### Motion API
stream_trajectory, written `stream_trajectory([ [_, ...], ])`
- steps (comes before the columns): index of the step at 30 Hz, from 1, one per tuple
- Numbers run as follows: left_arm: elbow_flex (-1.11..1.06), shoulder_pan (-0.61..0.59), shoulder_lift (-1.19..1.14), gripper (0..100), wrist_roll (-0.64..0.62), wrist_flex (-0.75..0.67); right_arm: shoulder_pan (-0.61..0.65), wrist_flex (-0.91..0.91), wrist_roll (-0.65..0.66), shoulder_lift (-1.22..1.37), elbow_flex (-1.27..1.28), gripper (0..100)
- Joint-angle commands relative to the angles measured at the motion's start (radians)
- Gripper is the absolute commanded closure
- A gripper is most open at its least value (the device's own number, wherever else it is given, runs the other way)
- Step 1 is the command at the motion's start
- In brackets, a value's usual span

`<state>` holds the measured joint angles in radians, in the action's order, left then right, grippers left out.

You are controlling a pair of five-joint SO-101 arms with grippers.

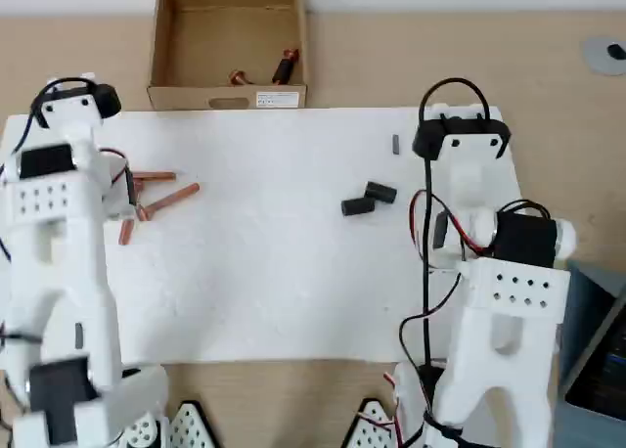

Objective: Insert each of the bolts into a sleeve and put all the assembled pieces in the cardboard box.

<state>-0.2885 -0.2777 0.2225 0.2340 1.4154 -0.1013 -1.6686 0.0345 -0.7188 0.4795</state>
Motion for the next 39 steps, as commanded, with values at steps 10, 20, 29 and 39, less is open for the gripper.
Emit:
stream_trajectory([
  [10, 0.491, -0.012, -0.440, 99, 0.238, 0.213, -0.007, 0.020, -0.005, -0.024, 0.002, 98.8],
  [20, 0.655, 0.009, -0.587, 90, 0.279, 0.221, -0.005, 0.080, -0.005, -0.022, 0.002, 98.8],
  [29, 0.761, 0.009, -0.733, 91, 0.284, 0.195, -0.005, 0.094, -0.003, -0.021, 0.002, 98.8],
  [39, 0.933, 0.011, -0.903, 91, 0.284, 0.198, -0.004, 0.095, -0.003, -0.021, 0.002, 98.8],
])
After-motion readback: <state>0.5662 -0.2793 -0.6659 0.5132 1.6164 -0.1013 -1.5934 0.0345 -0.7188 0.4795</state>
